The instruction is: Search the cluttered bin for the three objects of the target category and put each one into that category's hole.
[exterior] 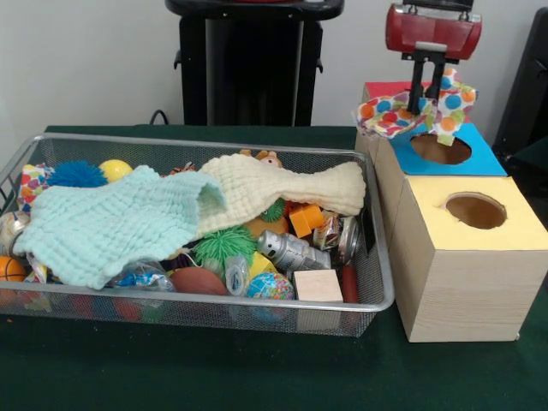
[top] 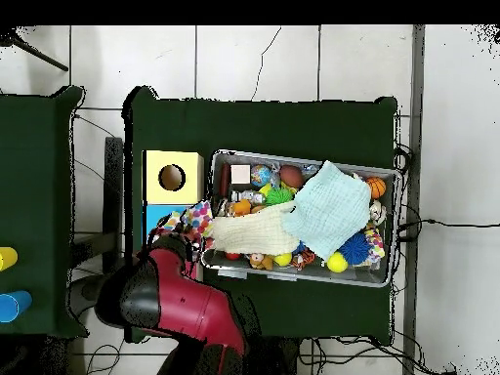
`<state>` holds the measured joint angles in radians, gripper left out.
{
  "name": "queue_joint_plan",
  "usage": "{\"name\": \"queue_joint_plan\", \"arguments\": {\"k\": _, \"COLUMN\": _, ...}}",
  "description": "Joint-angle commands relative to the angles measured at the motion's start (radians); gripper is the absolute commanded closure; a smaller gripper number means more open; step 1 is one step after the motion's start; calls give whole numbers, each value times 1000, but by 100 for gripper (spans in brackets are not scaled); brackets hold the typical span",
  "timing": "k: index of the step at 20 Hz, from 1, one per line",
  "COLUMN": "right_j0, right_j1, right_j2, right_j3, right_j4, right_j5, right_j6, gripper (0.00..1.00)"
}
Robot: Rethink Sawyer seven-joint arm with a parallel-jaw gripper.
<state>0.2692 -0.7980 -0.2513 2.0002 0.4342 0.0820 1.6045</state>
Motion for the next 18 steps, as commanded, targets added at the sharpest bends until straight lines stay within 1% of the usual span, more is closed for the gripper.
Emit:
{"name": "queue_joint_plan", "arguments": {"k": 1, "right_j0": 35, "right_j1": 48, "right_j2": 31, "right_j3": 55, "right_j4": 101, "right_j5": 97, "right_j6": 346, "gripper": 100}}
{"name": "queue_joint_plan", "arguments": {"k": 2, "right_j0": 32, "right_j1": 54, "right_j2": 52, "right_j3": 71, "right_j4": 112, "right_j5": 68, "right_j6": 358, "gripper": 100}}
{"name": "queue_joint_plan", "arguments": {"k": 3, "right_j0": 49, "right_j1": 69, "right_j2": 51, "right_j3": 69, "right_j4": 124, "right_j5": 53, "right_j6": 374, "gripper": 100}}
{"name": "queue_joint_plan", "arguments": {"k": 5, "right_j0": 56, "right_j1": 92, "right_j2": 69, "right_j3": 75, "right_j4": 139, "right_j5": 15, "right_j6": 396, "gripper": 100}}
{"name": "queue_joint_plan", "arguments": {"k": 7, "right_j0": 75, "right_j1": 115, "right_j2": 63, "right_j3": 65, "right_j4": 149, "right_j5": 3, "right_j6": 410, "gripper": 100}}
{"name": "queue_joint_plan", "arguments": {"k": 8, "right_j0": 68, "right_j1": 119, "right_j2": 80, "right_j3": 74, "right_j4": 152, "right_j5": -4, "right_j6": 419, "gripper": 100}}
{"name": "queue_joint_plan", "arguments": {"k": 9, "right_j0": 76, "right_j1": 128, "right_j2": 90, "right_j3": 72, "right_j4": 161, "right_j5": -8, "right_j6": 434, "gripper": 100}}
{"name": "queue_joint_plan", "arguments": {"k": 13, "right_j0": 77, "right_j1": 169, "right_j2": 123, "right_j3": 69, "right_j4": 160, "right_j5": -67, "right_j6": 470, "gripper": 100}}
{"name": "queue_joint_plan", "arguments": {"k": 16, "right_j0": 46, "right_j1": 189, "right_j2": 174, "right_j3": 77, "right_j4": 145, "right_j5": -111, "right_j6": 503, "gripper": 100}}
{"name": "queue_joint_plan", "arguments": {"k": 18, "right_j0": 51, "right_j1": 203, "right_j2": 173, "right_j3": 67, "right_j4": 139, "right_j5": -126, "right_j6": 516, "gripper": 100}}
